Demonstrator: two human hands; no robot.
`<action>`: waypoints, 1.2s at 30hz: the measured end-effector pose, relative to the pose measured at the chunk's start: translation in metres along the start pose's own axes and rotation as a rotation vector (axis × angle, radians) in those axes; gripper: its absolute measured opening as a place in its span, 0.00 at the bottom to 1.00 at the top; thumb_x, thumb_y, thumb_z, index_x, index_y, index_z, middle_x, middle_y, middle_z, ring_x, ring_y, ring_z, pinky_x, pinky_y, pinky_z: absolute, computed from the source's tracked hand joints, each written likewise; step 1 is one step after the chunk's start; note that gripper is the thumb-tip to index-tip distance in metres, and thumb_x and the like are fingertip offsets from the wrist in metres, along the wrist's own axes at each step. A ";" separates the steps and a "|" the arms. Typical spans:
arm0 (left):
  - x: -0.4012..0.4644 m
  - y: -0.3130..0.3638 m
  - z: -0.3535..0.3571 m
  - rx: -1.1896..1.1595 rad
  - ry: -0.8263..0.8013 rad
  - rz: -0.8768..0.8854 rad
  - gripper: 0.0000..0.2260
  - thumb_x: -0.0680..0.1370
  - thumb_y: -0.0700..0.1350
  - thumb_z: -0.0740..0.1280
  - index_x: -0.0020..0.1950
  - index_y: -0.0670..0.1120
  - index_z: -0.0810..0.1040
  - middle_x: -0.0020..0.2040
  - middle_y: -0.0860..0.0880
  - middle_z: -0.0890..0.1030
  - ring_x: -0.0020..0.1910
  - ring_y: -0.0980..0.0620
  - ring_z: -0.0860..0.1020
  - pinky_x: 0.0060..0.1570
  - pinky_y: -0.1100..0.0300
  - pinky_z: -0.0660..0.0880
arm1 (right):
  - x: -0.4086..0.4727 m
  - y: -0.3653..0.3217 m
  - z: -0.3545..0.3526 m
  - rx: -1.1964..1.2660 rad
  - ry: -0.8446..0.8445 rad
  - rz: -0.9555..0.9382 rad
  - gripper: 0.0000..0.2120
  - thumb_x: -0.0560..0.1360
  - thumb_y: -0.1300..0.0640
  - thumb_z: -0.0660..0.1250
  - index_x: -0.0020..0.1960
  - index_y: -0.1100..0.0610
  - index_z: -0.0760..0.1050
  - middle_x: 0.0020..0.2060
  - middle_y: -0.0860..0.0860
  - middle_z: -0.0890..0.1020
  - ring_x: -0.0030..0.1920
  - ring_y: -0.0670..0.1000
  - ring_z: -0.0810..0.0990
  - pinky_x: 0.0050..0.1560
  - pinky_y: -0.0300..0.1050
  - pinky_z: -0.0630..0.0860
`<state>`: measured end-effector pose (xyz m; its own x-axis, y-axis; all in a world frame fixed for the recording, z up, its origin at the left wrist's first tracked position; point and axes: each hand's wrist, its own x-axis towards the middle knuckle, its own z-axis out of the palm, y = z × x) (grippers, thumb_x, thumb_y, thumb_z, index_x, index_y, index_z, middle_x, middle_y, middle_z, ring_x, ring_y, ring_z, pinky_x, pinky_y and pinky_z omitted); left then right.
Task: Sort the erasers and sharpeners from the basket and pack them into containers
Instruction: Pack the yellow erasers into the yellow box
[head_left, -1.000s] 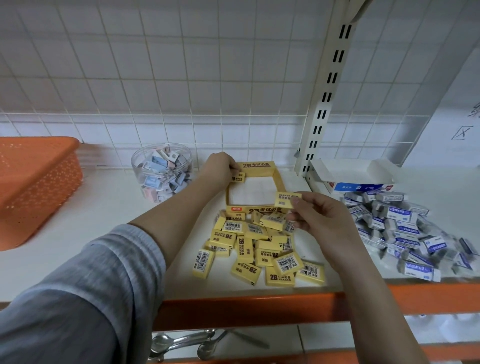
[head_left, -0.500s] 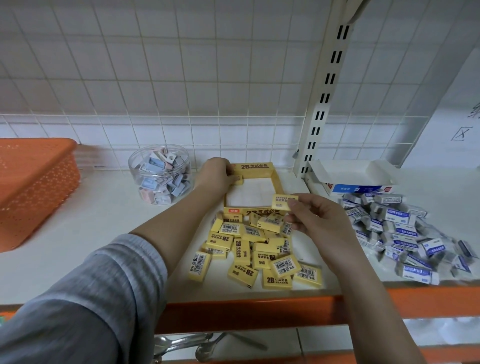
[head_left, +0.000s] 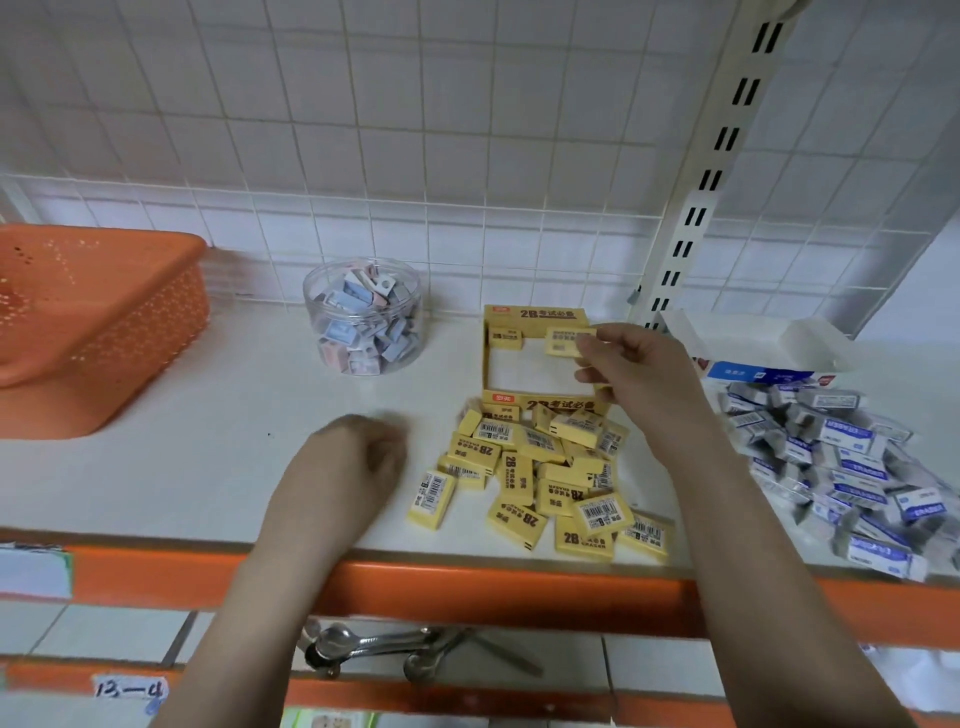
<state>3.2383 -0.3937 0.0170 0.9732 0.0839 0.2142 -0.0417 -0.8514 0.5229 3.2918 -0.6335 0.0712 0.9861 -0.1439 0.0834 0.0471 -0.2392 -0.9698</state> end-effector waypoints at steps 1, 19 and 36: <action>-0.006 -0.006 0.003 0.014 0.015 -0.004 0.10 0.75 0.43 0.66 0.54 0.48 0.82 0.55 0.50 0.81 0.56 0.50 0.78 0.55 0.64 0.69 | 0.004 -0.002 0.003 -0.020 0.002 -0.006 0.07 0.76 0.54 0.68 0.53 0.53 0.77 0.40 0.49 0.82 0.35 0.39 0.81 0.35 0.35 0.75; -0.013 -0.004 0.009 0.056 0.062 0.063 0.15 0.78 0.46 0.61 0.64 0.50 0.77 0.65 0.53 0.75 0.67 0.56 0.69 0.65 0.65 0.62 | 0.114 0.023 0.047 -0.153 0.026 0.320 0.04 0.71 0.64 0.66 0.38 0.61 0.73 0.34 0.58 0.82 0.43 0.57 0.82 0.53 0.54 0.78; -0.013 -0.007 0.008 -0.002 0.089 0.048 0.15 0.77 0.48 0.63 0.62 0.51 0.78 0.63 0.55 0.76 0.64 0.59 0.70 0.62 0.70 0.61 | 0.109 0.020 0.068 -0.343 -0.042 0.251 0.03 0.68 0.63 0.68 0.41 0.60 0.79 0.39 0.55 0.81 0.40 0.52 0.79 0.42 0.45 0.74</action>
<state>3.2282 -0.3932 0.0038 0.9461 0.0892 0.3115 -0.0879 -0.8546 0.5118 3.4112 -0.5885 0.0452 0.9663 -0.2005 -0.1615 -0.2436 -0.5088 -0.8257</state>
